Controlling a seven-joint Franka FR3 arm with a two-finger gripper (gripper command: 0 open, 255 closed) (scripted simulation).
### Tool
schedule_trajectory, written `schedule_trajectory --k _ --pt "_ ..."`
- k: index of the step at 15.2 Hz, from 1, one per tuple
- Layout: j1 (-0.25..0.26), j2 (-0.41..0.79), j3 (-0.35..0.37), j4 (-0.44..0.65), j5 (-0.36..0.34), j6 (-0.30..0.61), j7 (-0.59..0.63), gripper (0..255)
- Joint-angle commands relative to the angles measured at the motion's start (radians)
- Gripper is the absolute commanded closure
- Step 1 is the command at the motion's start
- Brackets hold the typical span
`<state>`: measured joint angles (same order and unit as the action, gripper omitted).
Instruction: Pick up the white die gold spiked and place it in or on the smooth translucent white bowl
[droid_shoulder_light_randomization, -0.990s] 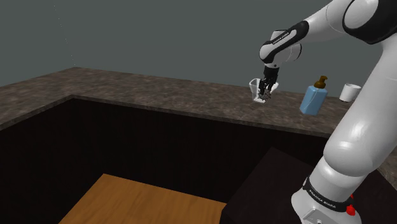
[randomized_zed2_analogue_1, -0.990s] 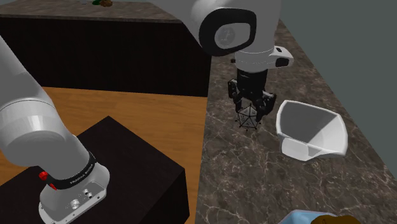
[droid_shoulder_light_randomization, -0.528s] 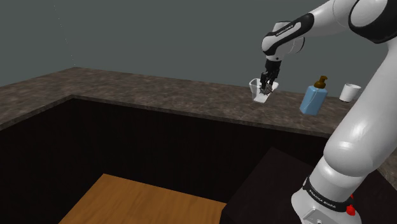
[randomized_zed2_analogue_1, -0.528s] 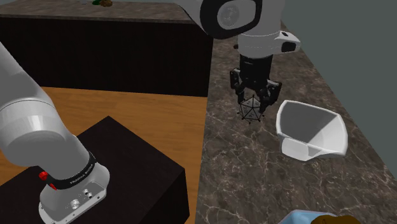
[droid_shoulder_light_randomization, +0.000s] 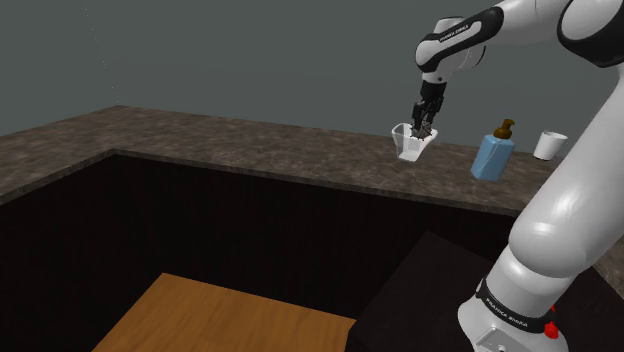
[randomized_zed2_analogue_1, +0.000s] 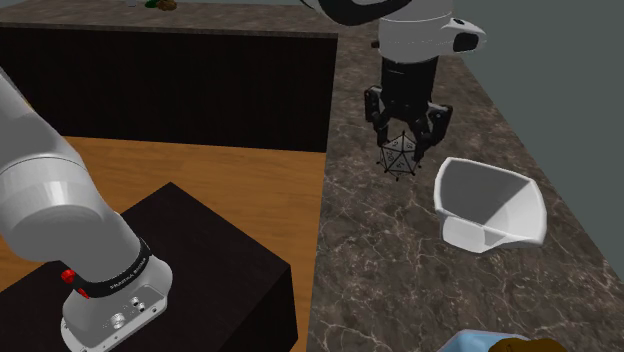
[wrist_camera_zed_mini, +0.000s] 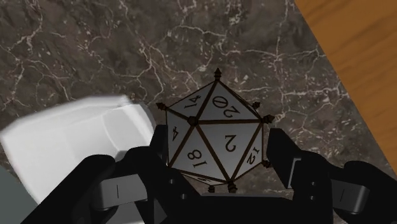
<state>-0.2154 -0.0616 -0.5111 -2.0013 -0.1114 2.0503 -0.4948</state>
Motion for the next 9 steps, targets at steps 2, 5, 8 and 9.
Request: schedule_trajectory --k 2,5,8,9 --pt "0.003 -0.010 0.004 0.033 -0.003 -0.043 0.004 255" --pt "0.004 -0.015 0.006 0.068 -0.005 -0.082 0.004 255" --pt "-0.003 0.022 -0.007 0.129 0.017 -0.109 -0.026 255" --pt "-0.011 0.062 -0.019 0.172 0.041 -0.115 -0.055 255"
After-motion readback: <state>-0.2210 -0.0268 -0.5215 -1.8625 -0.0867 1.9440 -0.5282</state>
